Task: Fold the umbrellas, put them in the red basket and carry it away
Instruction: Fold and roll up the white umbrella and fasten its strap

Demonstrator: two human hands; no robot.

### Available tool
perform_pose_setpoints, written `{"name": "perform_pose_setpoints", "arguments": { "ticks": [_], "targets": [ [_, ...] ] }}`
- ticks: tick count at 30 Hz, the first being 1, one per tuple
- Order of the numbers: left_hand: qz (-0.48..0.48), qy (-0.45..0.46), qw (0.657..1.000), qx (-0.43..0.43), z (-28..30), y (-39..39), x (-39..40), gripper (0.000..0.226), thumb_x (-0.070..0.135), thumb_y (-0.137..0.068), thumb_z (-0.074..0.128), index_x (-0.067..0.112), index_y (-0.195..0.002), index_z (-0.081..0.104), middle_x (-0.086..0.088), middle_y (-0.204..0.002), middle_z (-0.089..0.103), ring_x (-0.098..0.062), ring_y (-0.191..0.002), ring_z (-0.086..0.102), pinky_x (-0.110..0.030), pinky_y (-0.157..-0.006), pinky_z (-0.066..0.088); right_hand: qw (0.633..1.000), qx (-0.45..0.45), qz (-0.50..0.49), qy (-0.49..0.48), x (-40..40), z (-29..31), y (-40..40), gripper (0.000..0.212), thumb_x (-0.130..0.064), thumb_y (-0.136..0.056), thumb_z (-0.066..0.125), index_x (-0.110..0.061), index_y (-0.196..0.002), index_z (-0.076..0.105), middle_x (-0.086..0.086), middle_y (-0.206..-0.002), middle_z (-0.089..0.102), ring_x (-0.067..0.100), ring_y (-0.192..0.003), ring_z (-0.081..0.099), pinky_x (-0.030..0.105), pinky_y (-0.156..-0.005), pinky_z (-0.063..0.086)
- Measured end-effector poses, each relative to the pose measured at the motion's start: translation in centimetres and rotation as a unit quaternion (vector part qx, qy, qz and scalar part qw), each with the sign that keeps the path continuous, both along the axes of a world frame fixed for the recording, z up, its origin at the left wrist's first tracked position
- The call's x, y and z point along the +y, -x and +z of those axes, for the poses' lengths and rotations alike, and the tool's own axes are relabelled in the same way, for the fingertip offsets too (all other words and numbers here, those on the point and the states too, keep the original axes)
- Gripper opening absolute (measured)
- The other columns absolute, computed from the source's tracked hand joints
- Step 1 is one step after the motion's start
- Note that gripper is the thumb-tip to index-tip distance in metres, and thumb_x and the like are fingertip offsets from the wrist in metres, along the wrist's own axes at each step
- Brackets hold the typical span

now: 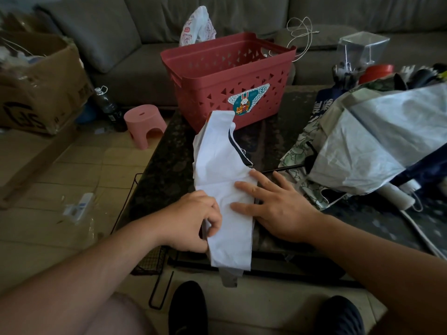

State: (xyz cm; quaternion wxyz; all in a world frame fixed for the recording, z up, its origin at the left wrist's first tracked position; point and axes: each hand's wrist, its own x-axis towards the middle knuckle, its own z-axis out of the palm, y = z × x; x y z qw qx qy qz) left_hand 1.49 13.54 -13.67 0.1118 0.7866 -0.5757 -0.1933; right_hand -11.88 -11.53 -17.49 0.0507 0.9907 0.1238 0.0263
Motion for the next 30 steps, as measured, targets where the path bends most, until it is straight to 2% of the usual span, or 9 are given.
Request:
{"name": "perform_pose_setpoints", "arguments": {
  "ticks": [4, 8, 13, 16, 19, 23, 25, 27, 30],
  "targets": [
    [0.008, -0.043, 0.998, 0.050, 0.4, 0.0, -0.3, 0.021, 0.015, -0.073, 0.069, 0.034, -0.081, 0.069, 0.017, -0.096, 0.066, 0.000, -0.104, 0.053, -0.028, -0.093, 0.050, 1.000, 0.017, 0.002, -0.009, 0.2, 0.7, 0.4, 0.058, -0.046, -0.095, 0.036, -0.047, -0.152, 0.042, 0.000, -0.170, 0.029, 0.036, -0.160, 0.012, 0.077, -0.115, 0.019],
    [0.058, -0.021, 0.993, 0.104, 1.2, -0.5, -0.8, 0.021, 0.020, -0.082, 0.075, 0.037, -0.094, 0.073, 0.020, -0.094, 0.073, 0.002, -0.092, 0.068, -0.024, -0.085, 0.056, 0.997, -0.027, -0.013, -0.076, 2.0, 1.6, 0.6, 0.058, -0.052, -0.101, 0.033, -0.032, -0.152, 0.048, 0.005, -0.169, 0.031, 0.033, -0.160, 0.011, 0.077, -0.116, 0.016],
    [0.028, -0.052, 0.997, 0.051, 0.5, 0.1, -1.4, 0.018, 0.042, -0.078, 0.084, 0.040, -0.087, 0.069, 0.015, -0.087, 0.068, -0.003, -0.081, 0.065, -0.028, -0.074, 0.057, 0.986, 0.004, -0.093, -0.141, 4.9, 1.4, 0.4, 0.085, -0.078, -0.094, 0.022, -0.030, -0.164, 0.020, 0.000, -0.175, 0.003, 0.026, -0.161, -0.009, 0.067, -0.124, 0.007],
    [0.004, -0.068, 0.998, 0.015, 0.3, 0.1, -1.3, 0.029, 0.049, -0.071, 0.086, 0.036, -0.085, 0.065, 0.015, -0.087, 0.061, -0.003, -0.082, 0.060, -0.030, -0.072, 0.055, 0.986, 0.056, -0.128, -0.093, 5.3, 0.4, 0.4, 0.105, -0.090, -0.082, 0.030, -0.035, -0.164, -0.006, -0.003, -0.172, -0.022, 0.027, -0.156, -0.028, 0.069, -0.122, -0.004],
    [-0.028, -0.092, 0.994, -0.044, 0.2, 0.6, -1.1, 0.038, 0.057, -0.066, 0.084, 0.037, -0.085, 0.058, 0.018, -0.089, 0.052, -0.002, -0.087, 0.051, -0.031, -0.075, 0.052, 0.987, 0.062, -0.131, -0.070, 5.1, -0.4, 0.5, 0.112, -0.097, -0.075, 0.031, -0.041, -0.163, -0.012, -0.006, -0.168, -0.033, 0.029, -0.153, -0.035, 0.072, -0.119, -0.010],
    [0.068, -0.045, 0.995, 0.055, 2.0, -0.2, -0.9, 0.024, 0.047, -0.077, 0.086, 0.037, -0.091, 0.069, 0.012, -0.087, 0.067, -0.006, -0.082, 0.064, -0.033, -0.078, 0.058, 0.987, 0.081, -0.116, -0.076, 4.8, -0.3, 0.4, 0.110, -0.097, -0.074, 0.030, -0.046, -0.162, -0.010, -0.006, -0.167, -0.035, 0.029, -0.151, -0.038, 0.071, -0.117, -0.015],
    [0.175, 0.075, 0.978, 0.086, 2.2, -2.0, -1.1, 0.012, 0.036, -0.084, 0.085, 0.035, -0.087, 0.073, 0.007, -0.083, 0.070, -0.009, -0.077, 0.066, -0.035, -0.076, 0.058, 0.987, 0.064, -0.111, -0.100, 4.4, 0.5, 0.3, 0.100, -0.093, -0.078, 0.029, -0.046, -0.163, 0.002, -0.007, -0.172, -0.020, 0.028, -0.156, -0.028, 0.071, -0.119, -0.010],
    [0.280, 0.187, 0.940, 0.051, 1.5, -4.1, -1.6, 0.010, 0.030, -0.088, 0.080, 0.036, -0.090, 0.072, 0.007, -0.088, 0.068, -0.009, -0.075, 0.063, -0.031, -0.070, 0.053, 0.980, -0.009, -0.115, -0.162, 4.0, 1.7, -0.2, 0.079, -0.079, -0.088, 0.033, -0.042, -0.157, 0.031, -0.009, -0.171, 0.017, 0.026, -0.160, 0.005, 0.072, -0.121, 0.010],
    [0.388, 0.273, 0.879, 0.048, 1.0, -6.0, -2.9, 0.016, 0.035, -0.092, 0.075, 0.034, -0.106, 0.067, 0.009, -0.099, 0.063, -0.007, -0.082, 0.060, -0.027, -0.073, 0.049, 0.950, -0.149, -0.145, -0.235, 3.4, 2.8, -1.5, 0.053, -0.053, -0.089, 0.048, -0.035, -0.138, 0.058, -0.012, -0.146, 0.055, 0.023, -0.140, 0.047, 0.063, -0.110, 0.037]
  ]
}}
